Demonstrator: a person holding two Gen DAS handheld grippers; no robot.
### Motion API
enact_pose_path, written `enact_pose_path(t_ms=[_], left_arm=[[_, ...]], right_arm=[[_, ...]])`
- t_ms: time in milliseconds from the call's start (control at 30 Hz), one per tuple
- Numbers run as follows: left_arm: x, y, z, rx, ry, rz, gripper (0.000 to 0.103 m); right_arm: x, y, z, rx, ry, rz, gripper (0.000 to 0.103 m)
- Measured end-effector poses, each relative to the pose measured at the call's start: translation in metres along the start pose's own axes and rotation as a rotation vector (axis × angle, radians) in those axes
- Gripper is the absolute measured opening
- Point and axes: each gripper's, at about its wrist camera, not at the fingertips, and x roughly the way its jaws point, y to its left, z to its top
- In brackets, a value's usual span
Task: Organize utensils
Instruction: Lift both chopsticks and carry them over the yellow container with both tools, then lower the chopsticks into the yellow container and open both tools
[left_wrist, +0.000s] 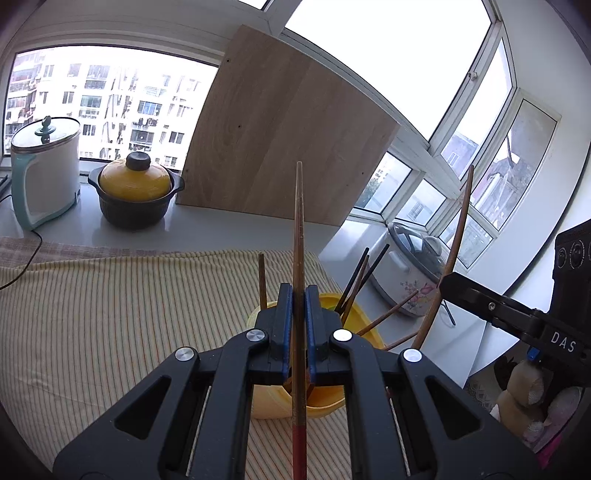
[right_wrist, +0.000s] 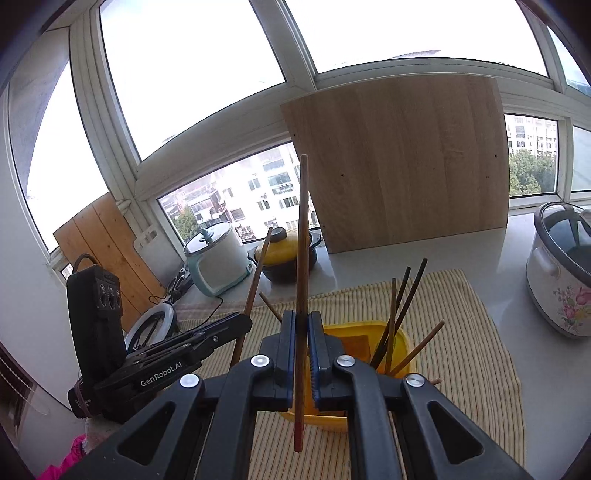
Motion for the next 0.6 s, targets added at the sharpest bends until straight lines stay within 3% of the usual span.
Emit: enact_pose_path(t_ms=[600], left_arm=[[0.042,-0.014,0.013,0.018,-0.049,0.038,0.005]], right_arm=[[0.020,-0.034,0.019,0.058,-0.023,-0.099,0.004]])
